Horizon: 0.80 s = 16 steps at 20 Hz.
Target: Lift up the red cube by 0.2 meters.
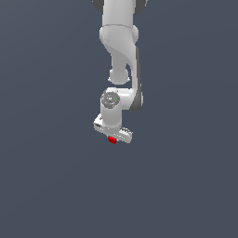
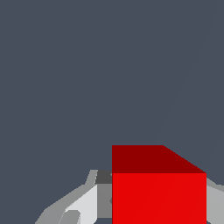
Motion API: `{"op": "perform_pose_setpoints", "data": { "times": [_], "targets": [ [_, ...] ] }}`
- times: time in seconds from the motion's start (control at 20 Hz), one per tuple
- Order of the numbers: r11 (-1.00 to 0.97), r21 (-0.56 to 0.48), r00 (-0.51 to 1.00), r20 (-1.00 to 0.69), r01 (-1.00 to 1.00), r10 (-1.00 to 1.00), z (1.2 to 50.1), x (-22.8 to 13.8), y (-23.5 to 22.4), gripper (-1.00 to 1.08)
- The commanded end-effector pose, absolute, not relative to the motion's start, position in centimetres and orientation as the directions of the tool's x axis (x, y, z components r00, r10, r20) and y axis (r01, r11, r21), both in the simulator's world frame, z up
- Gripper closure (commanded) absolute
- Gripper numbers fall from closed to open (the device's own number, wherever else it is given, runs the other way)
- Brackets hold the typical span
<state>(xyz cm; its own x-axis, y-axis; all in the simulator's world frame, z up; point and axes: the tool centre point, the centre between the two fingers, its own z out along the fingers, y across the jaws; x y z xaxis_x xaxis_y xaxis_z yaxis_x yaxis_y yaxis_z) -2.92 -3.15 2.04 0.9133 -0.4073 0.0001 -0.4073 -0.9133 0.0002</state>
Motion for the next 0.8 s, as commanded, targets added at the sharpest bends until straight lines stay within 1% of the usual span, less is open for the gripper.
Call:
{"op": "perform_pose_setpoints", "data": {
  "times": [0.0, 0.4, 0.75],
  "targets": [
    [-0.913, 0.000, 0.913, 0.000, -0.408, -0.408, 2.0, -2.9, -3.2, 1.08],
    [-0.913, 0.000, 0.913, 0.000, -0.408, -0.408, 2.7, -2.9, -3.2, 1.08],
    [-0.913, 0.000, 0.913, 0.000, -0.408, -0.408, 6.0, -3.1, -3.2, 1.08]
  ]
}}
